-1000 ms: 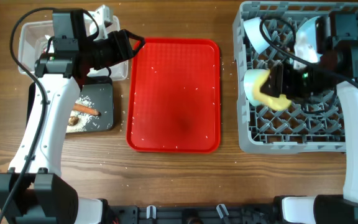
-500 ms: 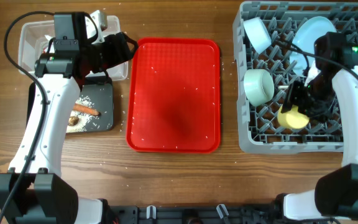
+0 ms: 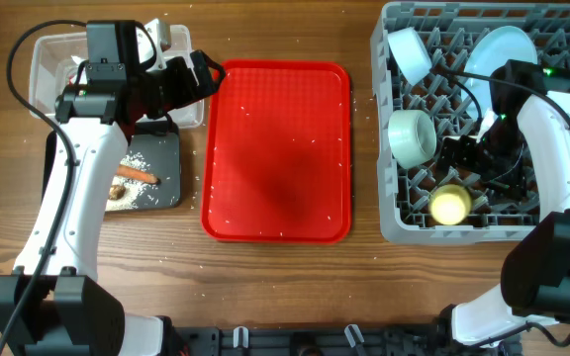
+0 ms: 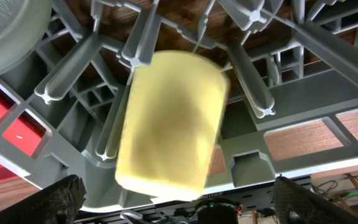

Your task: Sort waste into correct bins and load items into the dishwasher rack

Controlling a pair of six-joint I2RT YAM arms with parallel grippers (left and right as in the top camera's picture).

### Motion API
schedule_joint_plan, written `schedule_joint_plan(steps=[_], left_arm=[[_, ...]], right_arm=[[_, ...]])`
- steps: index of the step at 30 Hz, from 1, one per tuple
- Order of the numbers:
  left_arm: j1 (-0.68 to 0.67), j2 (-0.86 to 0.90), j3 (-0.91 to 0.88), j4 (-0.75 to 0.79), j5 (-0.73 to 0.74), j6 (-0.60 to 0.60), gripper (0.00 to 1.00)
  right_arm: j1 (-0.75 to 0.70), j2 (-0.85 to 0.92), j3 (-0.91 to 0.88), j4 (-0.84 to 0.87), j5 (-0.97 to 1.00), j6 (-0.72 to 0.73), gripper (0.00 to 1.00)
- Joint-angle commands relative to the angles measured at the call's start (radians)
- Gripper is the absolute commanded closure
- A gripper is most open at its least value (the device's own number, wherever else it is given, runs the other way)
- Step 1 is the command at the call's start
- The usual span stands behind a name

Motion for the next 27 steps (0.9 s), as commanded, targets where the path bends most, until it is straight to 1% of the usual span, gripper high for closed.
schedule_joint_plan(steps=[1,3,4,6,8,9,11,12,14,17,19,21,24,25,26,27], left_arm=[[-0.002,0.000,0.005,0.000,-0.008,0.008,0.00],[-0.002,0.000,0.005,0.000,-0.008,0.008,0.00],[-0.002,0.000,0.005,0.000,-0.008,0.008,0.00],[-0.002,0.000,0.005,0.000,-0.008,0.008,0.00],[-0.002,0.000,0.005,0.000,-0.008,0.008,0.00],[-0.002,0.000,0.005,0.001,-0.008,0.008,0.00],[-0.002,0.000,0.005,0.000,-0.008,0.008,0.00],[-0.002,0.000,0.005,0.000,-0.008,0.008,0.00],[-0.002,0.000,0.005,0.000,-0.008,0.008,0.00],[-0.002,0.000,0.005,0.000,-0.008,0.008,0.00],[-0.002,0.000,0.005,0.000,-0.008,0.008,0.00],[-0.002,0.000,0.005,0.000,-0.008,0.008,0.00],[-0.002,0.000,0.005,0.000,-0.008,0.008,0.00],[-0.002,0.000,0.005,0.000,-0.008,0.008,0.00],[-0.002,0.000,0.005,0.000,-0.008,0.008,0.00],[-0.002,0.000,0.005,0.000,-0.008,0.008,0.00]], right_arm=[[-0.003,0.008,0.086,-0.027,-0.015,-0.023,0.00],[-0.002,0.006,0.190,-0.082,-0.016,-0.023,0.00],[0.000,-0.003,0.222,-0.079,-0.037,-0.034,0.00],[0.008,-0.064,0.300,-0.079,-0.123,-0.090,0.00],[0.029,-0.152,0.374,-0.079,-0.129,-0.092,0.00],[0.045,-0.227,0.410,-0.079,-0.129,-0.065,0.00],[0.065,-0.339,0.437,-0.079,-0.148,0.062,0.00],[0.072,-0.419,0.439,-0.073,-0.190,0.235,0.00],[0.073,-0.554,0.439,-0.078,-0.196,0.473,0.00],[0.073,-0.737,0.438,-0.078,-0.196,0.654,0.00],[0.073,-0.814,0.438,-0.078,-0.189,0.655,0.00],[0.073,-0.890,0.429,-0.078,-0.134,0.613,0.00],[0.073,-0.912,0.399,-0.071,0.081,0.562,0.00],[0.073,-0.929,0.361,-0.048,0.144,0.503,0.00],[0.073,-0.963,0.287,0.031,0.153,0.362,0.00],[0.073,-0.995,0.218,0.120,0.144,0.266,0.00]])
